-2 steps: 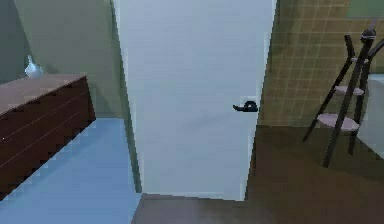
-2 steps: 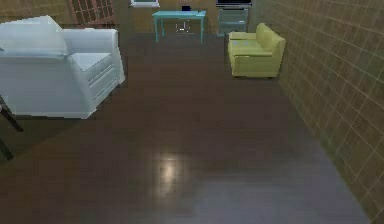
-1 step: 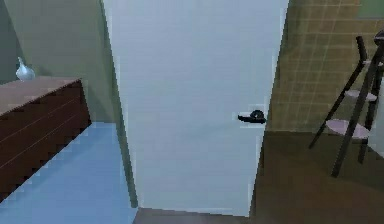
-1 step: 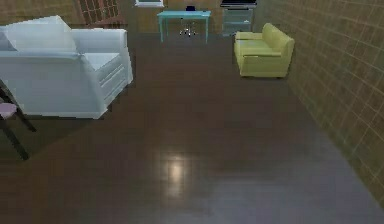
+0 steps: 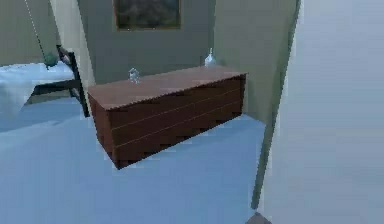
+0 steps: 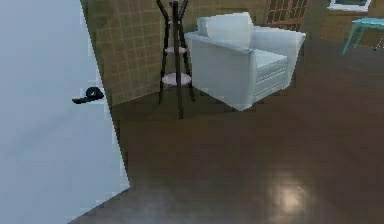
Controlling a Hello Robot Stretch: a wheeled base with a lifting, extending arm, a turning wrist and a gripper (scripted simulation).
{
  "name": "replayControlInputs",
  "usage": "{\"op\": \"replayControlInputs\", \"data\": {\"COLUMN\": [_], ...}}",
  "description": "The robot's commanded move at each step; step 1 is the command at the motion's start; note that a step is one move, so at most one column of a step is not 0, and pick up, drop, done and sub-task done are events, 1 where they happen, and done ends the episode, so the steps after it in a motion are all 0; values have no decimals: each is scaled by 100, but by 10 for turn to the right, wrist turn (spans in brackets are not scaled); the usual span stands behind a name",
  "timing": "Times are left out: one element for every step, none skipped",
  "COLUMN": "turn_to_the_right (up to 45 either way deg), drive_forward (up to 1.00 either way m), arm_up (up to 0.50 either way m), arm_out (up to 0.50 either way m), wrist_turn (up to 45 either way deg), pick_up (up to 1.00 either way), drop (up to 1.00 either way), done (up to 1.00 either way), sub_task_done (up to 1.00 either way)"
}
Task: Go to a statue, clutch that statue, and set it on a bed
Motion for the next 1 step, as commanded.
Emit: {"op": "replayControlInputs", "data": {"turn_to_the_right": [-120], "drive_forward": [0], "arm_up": [0], "arm_out": [0], "wrist_turn": [0], "pick_up": [0], "drop": [0], "done": [0], "sub_task_done": [0]}}
